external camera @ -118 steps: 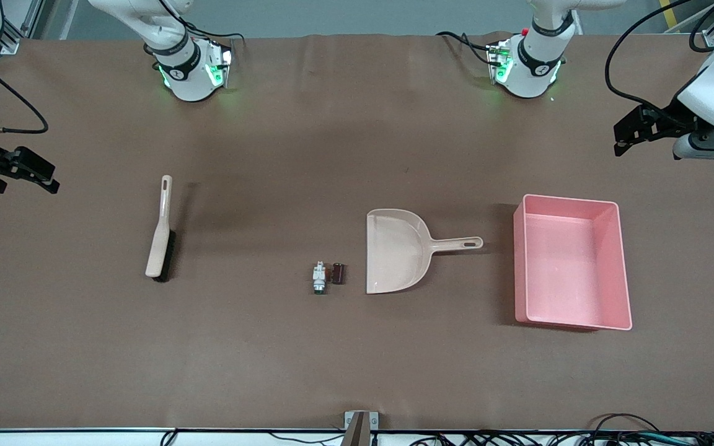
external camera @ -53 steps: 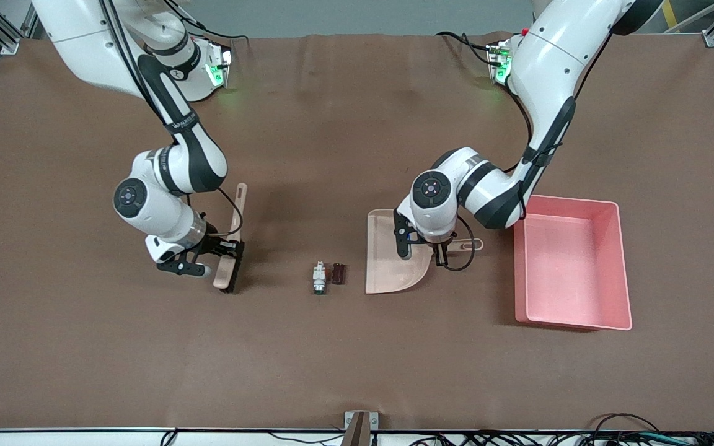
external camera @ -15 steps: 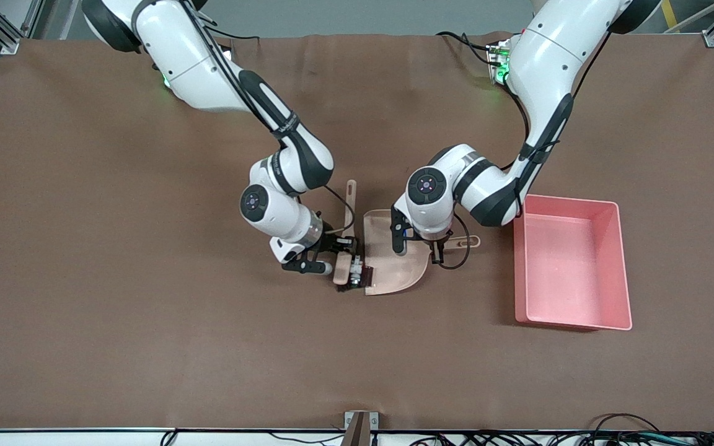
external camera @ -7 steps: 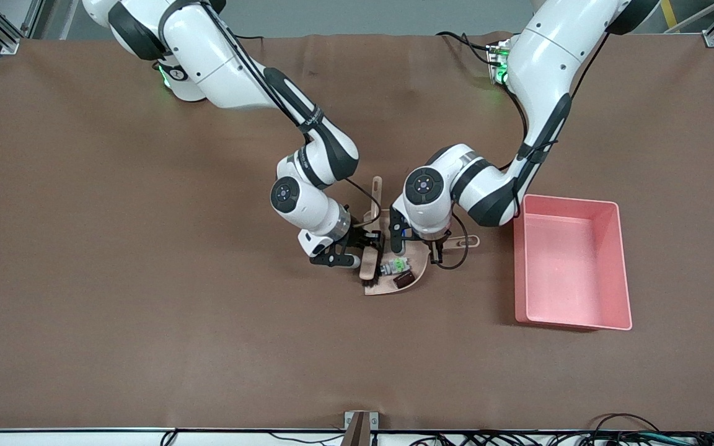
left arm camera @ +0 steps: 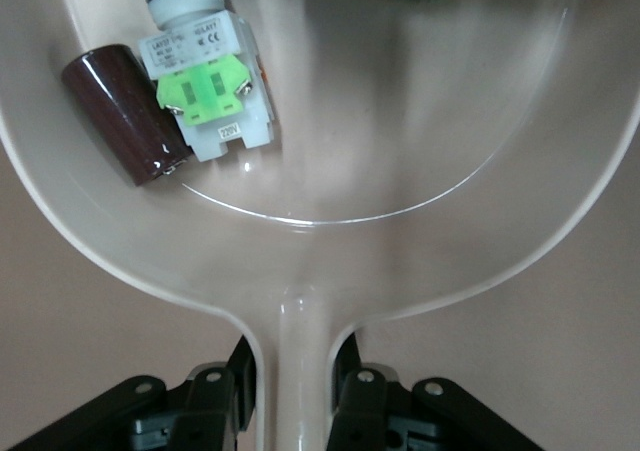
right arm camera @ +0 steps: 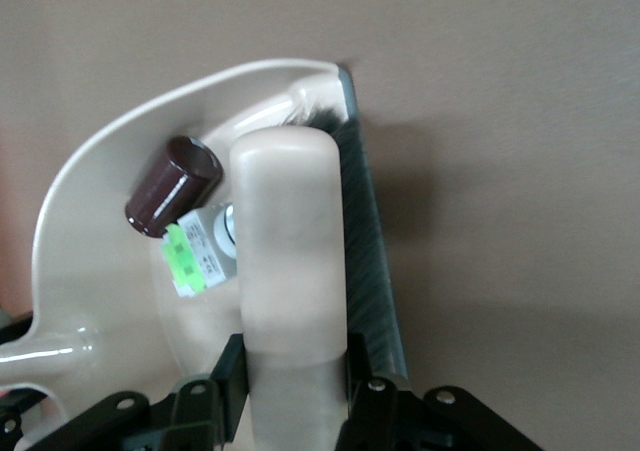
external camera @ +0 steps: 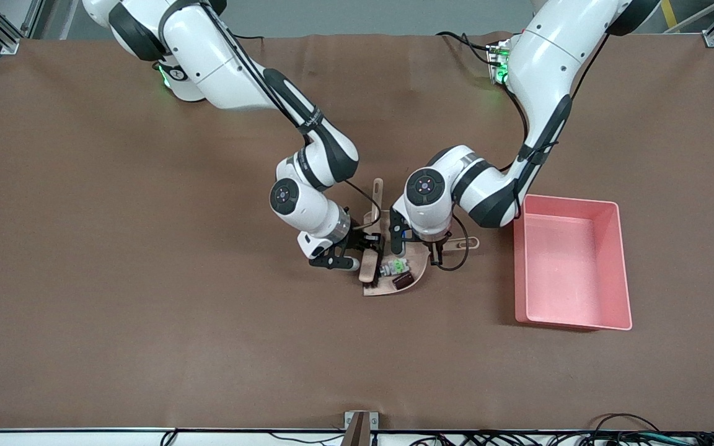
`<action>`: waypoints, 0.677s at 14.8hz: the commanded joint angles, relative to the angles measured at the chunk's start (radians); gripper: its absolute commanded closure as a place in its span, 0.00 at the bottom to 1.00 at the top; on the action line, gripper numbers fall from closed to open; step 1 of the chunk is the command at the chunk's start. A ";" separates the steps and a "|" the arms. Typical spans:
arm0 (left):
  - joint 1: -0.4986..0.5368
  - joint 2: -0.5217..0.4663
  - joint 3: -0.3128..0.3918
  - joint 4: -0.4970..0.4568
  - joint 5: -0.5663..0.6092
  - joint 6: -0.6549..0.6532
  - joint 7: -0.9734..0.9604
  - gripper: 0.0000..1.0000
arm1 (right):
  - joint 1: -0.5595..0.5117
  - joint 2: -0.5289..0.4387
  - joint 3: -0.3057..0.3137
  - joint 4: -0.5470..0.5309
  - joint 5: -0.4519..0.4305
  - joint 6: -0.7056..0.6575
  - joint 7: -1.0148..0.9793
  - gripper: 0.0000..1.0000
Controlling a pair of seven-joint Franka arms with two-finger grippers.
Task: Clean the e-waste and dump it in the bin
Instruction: 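Sweep the switch and capacitor into the dustpan with the right gripper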
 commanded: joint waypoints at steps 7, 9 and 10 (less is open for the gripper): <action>-0.014 0.035 -0.006 0.012 0.000 0.256 -0.007 0.81 | -0.180 -0.114 -0.008 -0.002 -0.077 -0.277 -0.042 0.99; -0.017 0.035 -0.008 0.016 0.000 0.262 -0.006 0.81 | -0.252 -0.159 -0.010 -0.022 -0.138 -0.352 -0.069 0.99; -0.017 0.034 -0.011 0.017 0.000 0.262 -0.004 0.81 | -0.283 -0.182 -0.008 -0.040 -0.169 -0.380 -0.089 0.99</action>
